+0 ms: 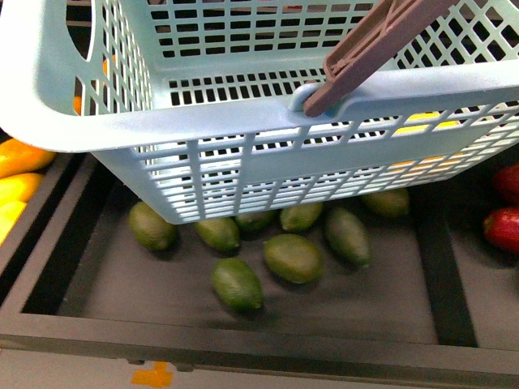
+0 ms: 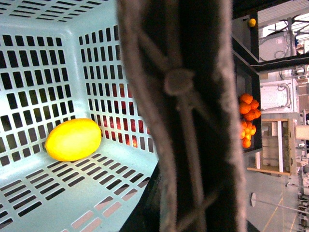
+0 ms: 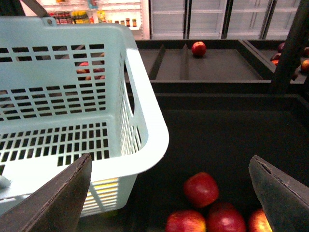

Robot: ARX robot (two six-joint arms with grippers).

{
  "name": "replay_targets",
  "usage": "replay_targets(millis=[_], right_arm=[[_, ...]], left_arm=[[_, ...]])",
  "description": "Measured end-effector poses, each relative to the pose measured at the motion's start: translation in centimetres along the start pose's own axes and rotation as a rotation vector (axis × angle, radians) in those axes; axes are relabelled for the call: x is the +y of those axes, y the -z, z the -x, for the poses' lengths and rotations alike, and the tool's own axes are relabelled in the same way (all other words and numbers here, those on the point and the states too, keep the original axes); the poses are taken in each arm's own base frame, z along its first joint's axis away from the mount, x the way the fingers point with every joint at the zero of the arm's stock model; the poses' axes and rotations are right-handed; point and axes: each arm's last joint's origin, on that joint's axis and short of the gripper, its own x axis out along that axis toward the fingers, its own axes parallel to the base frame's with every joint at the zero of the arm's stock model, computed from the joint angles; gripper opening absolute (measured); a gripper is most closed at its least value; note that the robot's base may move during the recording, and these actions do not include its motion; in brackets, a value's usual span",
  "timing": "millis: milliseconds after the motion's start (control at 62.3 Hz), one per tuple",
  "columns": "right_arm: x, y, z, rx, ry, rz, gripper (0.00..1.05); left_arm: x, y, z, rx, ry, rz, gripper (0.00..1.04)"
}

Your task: Pick lemon and mango into basket

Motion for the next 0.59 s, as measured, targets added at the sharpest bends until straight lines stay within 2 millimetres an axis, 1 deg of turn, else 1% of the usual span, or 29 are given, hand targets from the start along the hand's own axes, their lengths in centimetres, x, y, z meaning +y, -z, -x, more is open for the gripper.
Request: replay_targets(millis=[594], right_arm=[[0.00, 0.00, 0.00, 0.000, 0.000, 0.000, 0.96]], left_arm=[[0.01, -0.01, 0.01, 0.003, 0.002, 0.002, 0.04]])
